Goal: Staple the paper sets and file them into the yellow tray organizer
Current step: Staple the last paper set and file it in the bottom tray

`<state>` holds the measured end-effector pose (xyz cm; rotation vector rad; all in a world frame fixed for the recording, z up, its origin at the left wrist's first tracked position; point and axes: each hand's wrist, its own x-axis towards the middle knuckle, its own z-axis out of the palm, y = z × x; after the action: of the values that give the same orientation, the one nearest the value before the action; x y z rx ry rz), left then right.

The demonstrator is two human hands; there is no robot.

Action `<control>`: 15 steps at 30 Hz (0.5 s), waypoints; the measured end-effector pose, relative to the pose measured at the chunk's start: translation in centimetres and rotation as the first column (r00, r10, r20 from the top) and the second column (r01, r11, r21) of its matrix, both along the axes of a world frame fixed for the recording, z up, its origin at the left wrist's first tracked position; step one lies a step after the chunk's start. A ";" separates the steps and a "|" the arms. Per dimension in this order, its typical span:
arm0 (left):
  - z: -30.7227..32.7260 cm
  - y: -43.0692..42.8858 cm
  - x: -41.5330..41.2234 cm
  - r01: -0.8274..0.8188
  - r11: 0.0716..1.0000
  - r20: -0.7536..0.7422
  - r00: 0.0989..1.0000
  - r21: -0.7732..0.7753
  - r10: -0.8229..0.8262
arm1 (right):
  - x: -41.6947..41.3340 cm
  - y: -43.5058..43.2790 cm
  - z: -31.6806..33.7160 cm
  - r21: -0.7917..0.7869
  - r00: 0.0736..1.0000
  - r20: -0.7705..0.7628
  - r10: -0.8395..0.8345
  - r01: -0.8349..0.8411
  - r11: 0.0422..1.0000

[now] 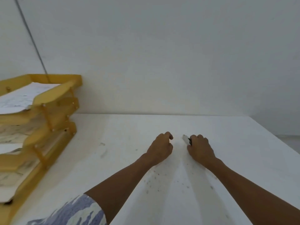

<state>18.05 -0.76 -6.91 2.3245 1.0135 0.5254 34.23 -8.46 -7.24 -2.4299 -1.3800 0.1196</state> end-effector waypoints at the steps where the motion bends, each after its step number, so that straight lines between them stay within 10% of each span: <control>1: -0.1 1.1 -0.8 -0.006 1.000 -0.004 1.000 0.017 0.006 | -0.5 1.2 -0.3 0.044 1.000 0.002 0.011 -0.011 0.999; 15: -0.9 11.8 -11.5 -0.130 0.970 -0.161 0.973 0.207 0.165 | -12.7 13.5 -1.2 0.250 0.881 -0.210 0.425 -0.372 0.894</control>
<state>6.57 10.99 -7.81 2.5174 1.2790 0.5018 21.49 5.06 -8.41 -1.8576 -1.6596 0.3659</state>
